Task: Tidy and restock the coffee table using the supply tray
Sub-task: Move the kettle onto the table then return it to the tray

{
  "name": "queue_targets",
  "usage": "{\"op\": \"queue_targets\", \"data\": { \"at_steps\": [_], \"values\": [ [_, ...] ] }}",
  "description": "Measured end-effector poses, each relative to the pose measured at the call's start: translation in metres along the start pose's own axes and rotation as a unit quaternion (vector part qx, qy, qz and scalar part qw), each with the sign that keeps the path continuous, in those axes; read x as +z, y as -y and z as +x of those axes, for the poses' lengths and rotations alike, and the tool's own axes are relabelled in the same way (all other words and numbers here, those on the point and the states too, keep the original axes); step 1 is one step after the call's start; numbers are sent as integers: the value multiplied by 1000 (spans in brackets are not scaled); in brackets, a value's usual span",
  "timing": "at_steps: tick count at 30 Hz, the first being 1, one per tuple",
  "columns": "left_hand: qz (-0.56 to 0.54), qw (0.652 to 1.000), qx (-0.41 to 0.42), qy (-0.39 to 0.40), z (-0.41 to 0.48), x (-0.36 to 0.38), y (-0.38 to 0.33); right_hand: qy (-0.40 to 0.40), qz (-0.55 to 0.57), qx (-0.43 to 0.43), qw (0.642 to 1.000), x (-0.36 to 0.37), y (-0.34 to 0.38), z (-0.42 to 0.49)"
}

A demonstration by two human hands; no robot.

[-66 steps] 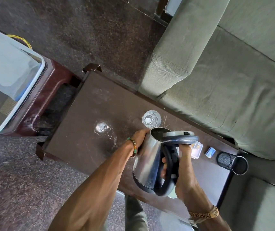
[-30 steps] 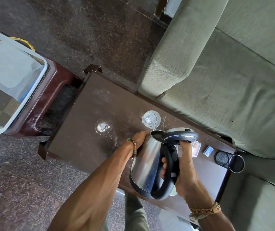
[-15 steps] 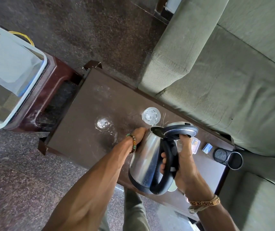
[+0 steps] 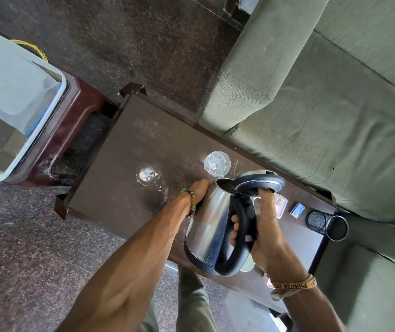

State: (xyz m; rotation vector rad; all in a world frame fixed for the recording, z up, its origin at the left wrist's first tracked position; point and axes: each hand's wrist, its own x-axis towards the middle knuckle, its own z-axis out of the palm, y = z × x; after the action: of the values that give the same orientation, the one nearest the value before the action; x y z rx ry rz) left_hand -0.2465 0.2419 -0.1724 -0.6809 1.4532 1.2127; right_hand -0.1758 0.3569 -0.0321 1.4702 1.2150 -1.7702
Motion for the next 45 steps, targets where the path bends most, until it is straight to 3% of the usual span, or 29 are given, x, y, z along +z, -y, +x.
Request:
{"op": "queue_targets", "data": {
  "at_steps": [37,45],
  "values": [
    [1,1000,1,-2,4,-1,1,-2,-11,0,1000,-1,5,-1],
    [-29,998,44,-19,6,0,1,2,20,-26,999,-3,-7,0]
  ]
}}
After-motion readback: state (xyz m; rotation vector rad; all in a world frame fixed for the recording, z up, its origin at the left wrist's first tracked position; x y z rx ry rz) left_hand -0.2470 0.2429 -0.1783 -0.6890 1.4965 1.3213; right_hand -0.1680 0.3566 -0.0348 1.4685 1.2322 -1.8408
